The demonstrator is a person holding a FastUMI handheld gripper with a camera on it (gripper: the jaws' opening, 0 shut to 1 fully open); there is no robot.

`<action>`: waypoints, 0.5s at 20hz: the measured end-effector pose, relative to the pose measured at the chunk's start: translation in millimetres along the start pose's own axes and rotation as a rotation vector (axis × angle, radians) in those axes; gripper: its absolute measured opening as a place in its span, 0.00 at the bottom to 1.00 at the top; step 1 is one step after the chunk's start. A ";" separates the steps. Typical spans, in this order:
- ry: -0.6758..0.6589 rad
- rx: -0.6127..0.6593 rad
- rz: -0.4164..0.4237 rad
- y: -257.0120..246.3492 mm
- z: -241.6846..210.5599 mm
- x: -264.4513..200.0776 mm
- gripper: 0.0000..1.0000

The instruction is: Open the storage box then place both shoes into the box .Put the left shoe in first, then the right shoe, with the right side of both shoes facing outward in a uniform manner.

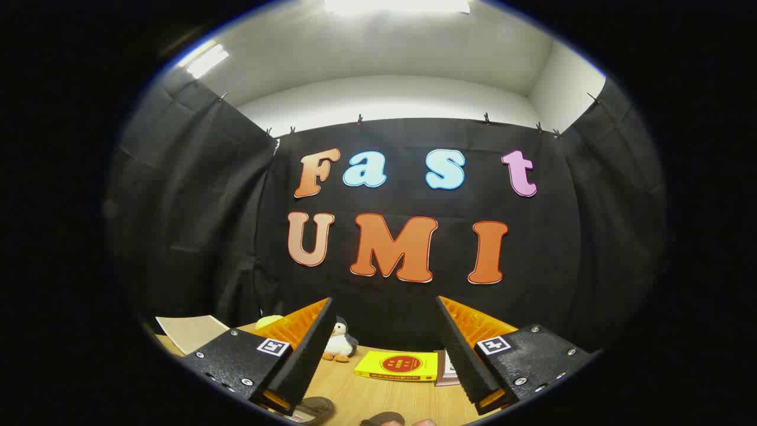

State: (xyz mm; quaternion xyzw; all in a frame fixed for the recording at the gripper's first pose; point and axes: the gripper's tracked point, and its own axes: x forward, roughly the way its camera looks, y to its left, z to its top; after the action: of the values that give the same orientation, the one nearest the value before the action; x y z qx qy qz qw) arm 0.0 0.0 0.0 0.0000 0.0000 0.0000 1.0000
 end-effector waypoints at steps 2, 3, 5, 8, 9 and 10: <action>0.013 0.008 -0.009 -4.3 -3.1 1.1 0.99; 0.019 0.013 -0.015 -5.7 -3.6 1.7 0.99; 0.027 0.023 -0.023 -6.7 -5.3 2.6 0.99; 0.062 0.028 -0.023 -6.8 -14.8 5.4 0.99; 0.071 0.034 -0.022 -6.3 -16.9 4.9 0.99; 0.073 0.040 -0.022 -5.4 -17.1 5.1 0.99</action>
State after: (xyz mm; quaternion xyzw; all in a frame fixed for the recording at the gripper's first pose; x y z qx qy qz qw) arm 5.1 -5.4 -17.1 0.0202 0.0364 -0.0112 0.9991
